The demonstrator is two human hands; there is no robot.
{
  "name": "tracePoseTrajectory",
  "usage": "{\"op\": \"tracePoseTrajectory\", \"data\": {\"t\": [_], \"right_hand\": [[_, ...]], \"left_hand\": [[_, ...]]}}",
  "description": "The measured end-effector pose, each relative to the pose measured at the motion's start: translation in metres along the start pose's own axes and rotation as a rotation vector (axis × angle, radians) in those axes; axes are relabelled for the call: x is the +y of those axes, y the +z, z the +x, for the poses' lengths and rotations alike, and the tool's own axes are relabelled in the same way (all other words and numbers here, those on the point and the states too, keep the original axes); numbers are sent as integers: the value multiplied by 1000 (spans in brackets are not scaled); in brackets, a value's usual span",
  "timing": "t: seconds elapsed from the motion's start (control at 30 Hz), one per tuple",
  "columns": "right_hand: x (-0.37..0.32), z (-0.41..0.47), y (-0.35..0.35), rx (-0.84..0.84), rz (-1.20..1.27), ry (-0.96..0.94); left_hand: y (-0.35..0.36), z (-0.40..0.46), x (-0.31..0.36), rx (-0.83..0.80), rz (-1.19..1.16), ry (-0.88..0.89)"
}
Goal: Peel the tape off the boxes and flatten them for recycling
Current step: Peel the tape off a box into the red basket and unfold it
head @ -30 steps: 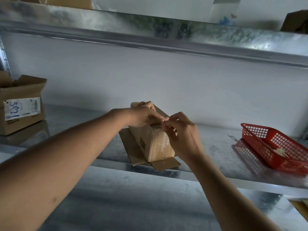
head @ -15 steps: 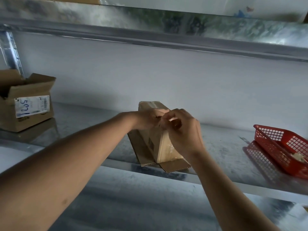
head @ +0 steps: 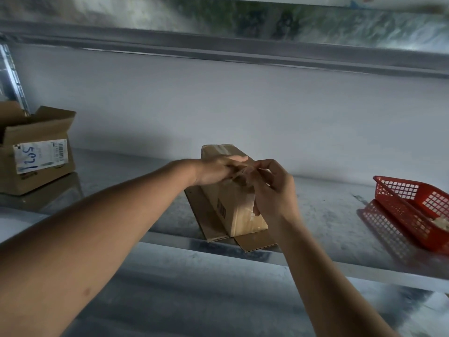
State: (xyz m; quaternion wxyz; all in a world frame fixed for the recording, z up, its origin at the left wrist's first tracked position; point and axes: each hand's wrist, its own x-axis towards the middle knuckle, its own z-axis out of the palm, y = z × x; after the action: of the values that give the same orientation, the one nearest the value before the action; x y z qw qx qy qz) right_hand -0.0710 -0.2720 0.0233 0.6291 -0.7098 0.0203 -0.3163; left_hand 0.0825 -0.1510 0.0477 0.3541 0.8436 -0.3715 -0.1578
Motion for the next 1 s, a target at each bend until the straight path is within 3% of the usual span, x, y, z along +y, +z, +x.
{"op": "tracePoseTrajectory", "data": {"t": [0.17,0.33,0.4,0.57,0.7,0.87,1.0], "right_hand": [[3,-1,0,-16,74,17],[-3,1,3,46,521,219],[-9,12,-12,108,587,248],[-14,18,-29,130,129,-8],[0,22,-22,193,-409,-258],[2,20,-27,121,-662,-518],[-6,18,-36,-10,-836,-591]], "left_hand": [[1,-6,1,-23,-56,-3],[-1,-12,8,-21,35,34],[-3,-16,12,-47,80,57],[-4,-17,14,-118,122,102],[-1,-10,6,-14,102,92],[1,-11,8,17,96,85],[0,-12,8,-4,78,55]]}}
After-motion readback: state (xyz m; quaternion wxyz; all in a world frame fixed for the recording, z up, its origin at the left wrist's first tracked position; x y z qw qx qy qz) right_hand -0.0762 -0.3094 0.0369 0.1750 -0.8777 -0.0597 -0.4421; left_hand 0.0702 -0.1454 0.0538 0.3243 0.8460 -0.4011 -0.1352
